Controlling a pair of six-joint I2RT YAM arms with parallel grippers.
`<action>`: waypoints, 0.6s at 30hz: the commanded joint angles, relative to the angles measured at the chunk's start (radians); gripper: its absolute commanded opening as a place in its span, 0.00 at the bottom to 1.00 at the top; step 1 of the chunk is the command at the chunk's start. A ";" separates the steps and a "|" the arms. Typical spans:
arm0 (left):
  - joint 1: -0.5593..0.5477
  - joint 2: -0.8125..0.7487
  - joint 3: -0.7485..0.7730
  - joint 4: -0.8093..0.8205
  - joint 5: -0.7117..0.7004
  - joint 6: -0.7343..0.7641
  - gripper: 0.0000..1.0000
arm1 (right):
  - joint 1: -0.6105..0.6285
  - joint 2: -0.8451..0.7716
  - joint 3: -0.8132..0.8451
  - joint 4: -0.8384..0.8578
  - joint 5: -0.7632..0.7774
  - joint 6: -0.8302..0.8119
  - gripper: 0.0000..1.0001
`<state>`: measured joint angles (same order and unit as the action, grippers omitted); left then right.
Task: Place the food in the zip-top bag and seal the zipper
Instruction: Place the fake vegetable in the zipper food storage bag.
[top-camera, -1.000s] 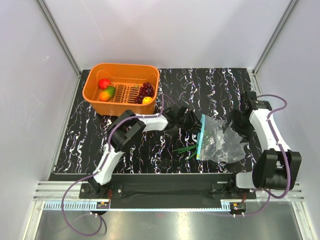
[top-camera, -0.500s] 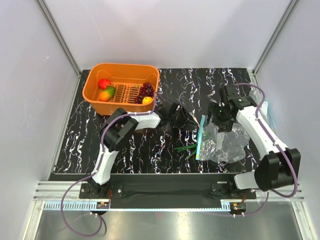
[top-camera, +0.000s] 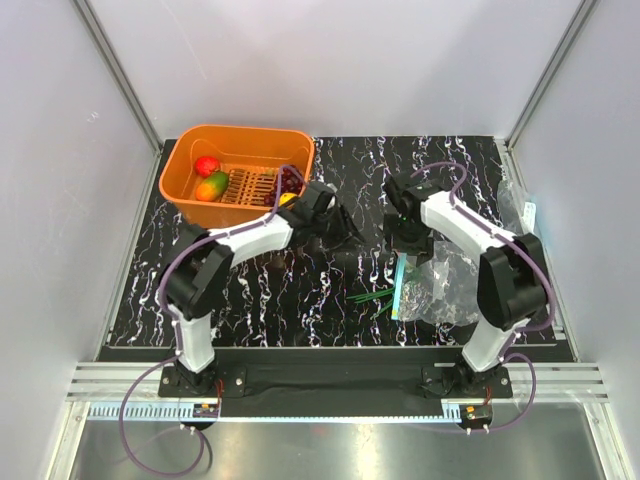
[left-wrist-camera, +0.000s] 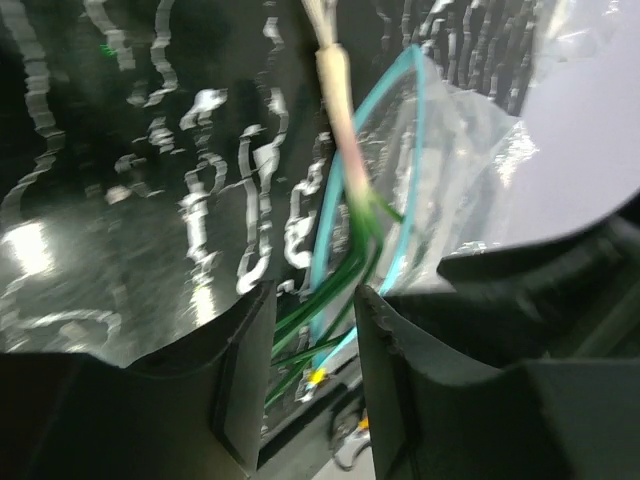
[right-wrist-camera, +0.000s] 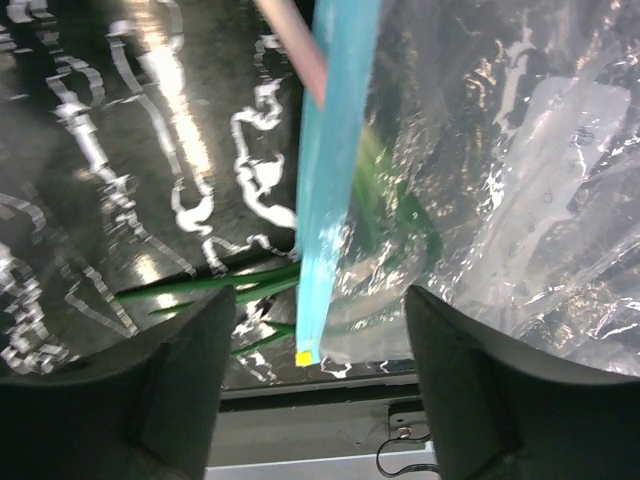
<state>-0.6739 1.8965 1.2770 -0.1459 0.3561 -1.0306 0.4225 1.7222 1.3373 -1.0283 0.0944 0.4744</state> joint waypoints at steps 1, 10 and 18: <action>0.026 -0.096 -0.044 -0.054 -0.083 0.105 0.41 | 0.016 0.031 0.033 -0.033 0.096 0.041 0.73; 0.050 -0.162 -0.068 -0.098 -0.097 0.182 0.41 | 0.035 0.134 0.026 -0.001 0.106 0.052 0.59; 0.051 -0.177 -0.031 -0.129 -0.098 0.256 0.41 | 0.036 0.217 0.016 0.037 0.136 0.055 0.54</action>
<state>-0.6266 1.7679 1.2152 -0.2680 0.2790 -0.8337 0.4507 1.9186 1.3373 -1.0180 0.1856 0.5129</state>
